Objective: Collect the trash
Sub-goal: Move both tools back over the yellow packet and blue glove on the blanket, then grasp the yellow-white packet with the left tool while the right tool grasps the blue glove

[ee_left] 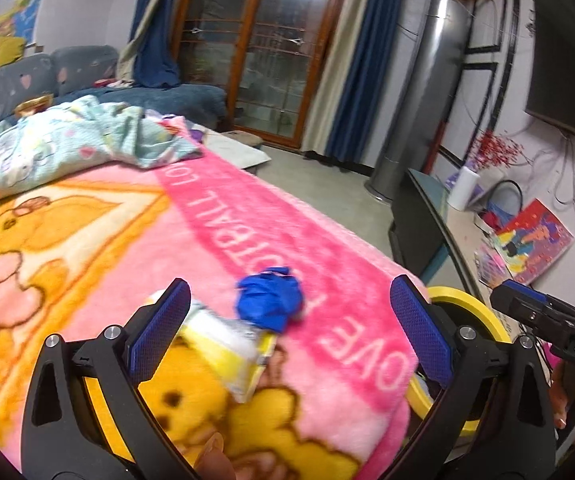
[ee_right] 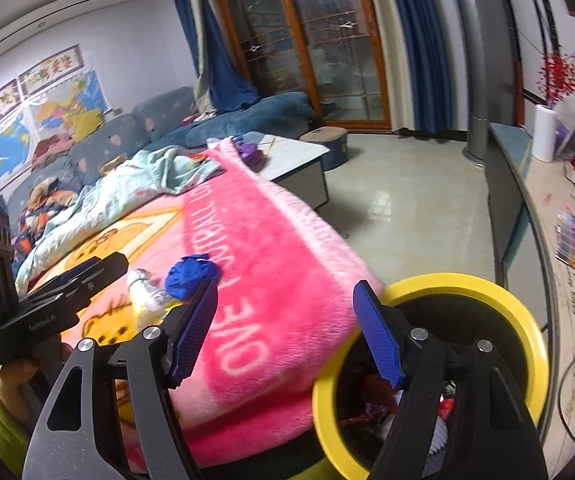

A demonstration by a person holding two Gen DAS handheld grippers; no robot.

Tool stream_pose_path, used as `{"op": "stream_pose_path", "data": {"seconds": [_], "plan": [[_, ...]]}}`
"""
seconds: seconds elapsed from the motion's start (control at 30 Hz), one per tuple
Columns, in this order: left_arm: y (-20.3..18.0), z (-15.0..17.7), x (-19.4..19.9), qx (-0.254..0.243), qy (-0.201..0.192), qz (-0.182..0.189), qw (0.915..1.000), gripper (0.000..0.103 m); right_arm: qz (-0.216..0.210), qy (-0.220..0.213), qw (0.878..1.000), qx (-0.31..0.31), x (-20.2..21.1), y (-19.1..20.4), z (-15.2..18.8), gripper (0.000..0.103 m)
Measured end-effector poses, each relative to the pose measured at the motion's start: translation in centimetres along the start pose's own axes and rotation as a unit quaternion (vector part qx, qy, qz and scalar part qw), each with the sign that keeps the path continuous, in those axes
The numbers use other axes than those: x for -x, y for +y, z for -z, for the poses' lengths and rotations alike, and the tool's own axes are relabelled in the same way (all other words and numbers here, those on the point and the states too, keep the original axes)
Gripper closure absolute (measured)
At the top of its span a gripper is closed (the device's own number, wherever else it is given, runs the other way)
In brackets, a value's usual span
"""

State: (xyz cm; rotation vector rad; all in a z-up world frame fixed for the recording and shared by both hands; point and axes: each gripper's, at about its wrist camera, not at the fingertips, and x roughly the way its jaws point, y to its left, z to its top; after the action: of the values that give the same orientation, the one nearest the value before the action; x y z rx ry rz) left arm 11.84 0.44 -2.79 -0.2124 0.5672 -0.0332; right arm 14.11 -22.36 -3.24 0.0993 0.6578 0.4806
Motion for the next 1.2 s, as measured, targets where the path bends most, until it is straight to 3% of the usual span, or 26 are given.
{"op": "stream_pose_path", "data": {"seconds": [0.23, 0.57, 0.77, 0.97, 1.07, 1.17, 1.2], "plan": [[3.5, 0.3, 0.4, 0.034, 0.005, -0.016, 0.9993, 0.011, -0.019, 0.024, 0.999, 0.021, -2.8, 2.7, -0.1, 0.035], [7.1, 1.7, -0.5, 0.081, 0.048, -0.011, 0.9955, 0.011, -0.047, 0.058, 0.997, 0.037, -8.3, 5.8, -1.0, 0.036], [8.6, 2.9, -2.3, 0.126, 0.088, 0.028, 0.9877, 0.027, -0.066, 0.09, 0.993, 0.029, -12.3, 6.7, -1.4, 0.036], [8.6, 3.7, -3.8, 0.147, 0.117, 0.061, 0.9803, 0.043, -0.077, 0.121, 0.99, 0.017, -15.5, 7.1, -1.3, 0.046], [8.3, 4.0, -4.3, 0.15, 0.123, 0.07, 0.9784, 0.044, -0.083, 0.134, 0.988, 0.01, -16.9, 7.0, -1.0, 0.052], [7.8, 4.1, -4.6, 0.146, 0.126, 0.074, 0.9784, 0.046, -0.097, 0.15, 0.984, 0.003, -18.0, 7.0, -0.4, 0.064], [7.6, 4.1, -4.7, 0.143, 0.128, 0.077, 0.9785, 0.051, -0.099, 0.151, 0.984, 0.001, -18.2, 7.1, -0.2, 0.069]]}}
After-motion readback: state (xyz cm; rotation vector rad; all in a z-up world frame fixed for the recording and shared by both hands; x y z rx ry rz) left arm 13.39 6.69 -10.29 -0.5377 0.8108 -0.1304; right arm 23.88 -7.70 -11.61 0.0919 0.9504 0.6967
